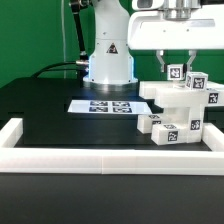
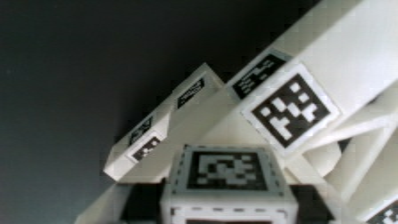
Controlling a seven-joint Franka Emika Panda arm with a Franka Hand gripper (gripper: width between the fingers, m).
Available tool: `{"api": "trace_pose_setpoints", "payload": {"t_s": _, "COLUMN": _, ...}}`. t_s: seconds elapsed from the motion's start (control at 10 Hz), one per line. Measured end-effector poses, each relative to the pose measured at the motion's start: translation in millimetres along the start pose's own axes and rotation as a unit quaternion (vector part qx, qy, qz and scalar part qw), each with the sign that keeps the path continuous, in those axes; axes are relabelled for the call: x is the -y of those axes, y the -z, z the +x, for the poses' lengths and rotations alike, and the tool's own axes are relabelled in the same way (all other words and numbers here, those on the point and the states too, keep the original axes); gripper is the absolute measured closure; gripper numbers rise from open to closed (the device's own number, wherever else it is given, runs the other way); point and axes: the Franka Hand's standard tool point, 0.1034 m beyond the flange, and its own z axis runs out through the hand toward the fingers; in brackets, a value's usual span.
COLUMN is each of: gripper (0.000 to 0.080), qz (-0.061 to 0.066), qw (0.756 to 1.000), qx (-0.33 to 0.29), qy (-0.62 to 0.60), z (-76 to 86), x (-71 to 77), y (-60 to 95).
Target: Assemble chair
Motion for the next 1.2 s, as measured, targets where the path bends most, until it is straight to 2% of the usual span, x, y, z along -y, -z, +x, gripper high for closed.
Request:
{"api": "trace_pose_setpoints", "payload": {"t_s": 0.4, "gripper": 0.0512, "qz": 0.002, "qw": 0.994, "qx": 0.002, "qy": -0.113, "z": -1.0, "x": 1.1, "y": -0.2}}
{"api": "trace_pose_setpoints", "payload": {"t_s": 0.8, "gripper": 0.0512, "qz": 0.005, "qw": 0.972, "qx": 0.004, "qy": -0.236, "z": -2.1, "x": 2.6, "y": -0.1}}
{"api": "trace_pose_setpoints", "payload": {"t_s": 1.0, "gripper": 0.0512, "qz": 0.004, "qw": 0.973, "qx": 0.004, "qy": -0.229, "z": -2.4, "x": 2.7, "y": -0.5}}
{"api": "trace_pose_setpoints", "payload": {"t_s": 1.1, "gripper": 0.0287, "qz": 0.004, "qw": 0.979, "qx": 0.002, "qy": -0.206, "z": -4.2, "x": 4.5, "y": -0.8}}
{"api": "trace_pose_setpoints", "payload": {"t_s": 1.2, "gripper": 0.0287, "qz": 0.005, "qw": 0.979, "qx": 0.002, "qy": -0.202, "z": -6.4, "x": 7.0, "y": -0.8}}
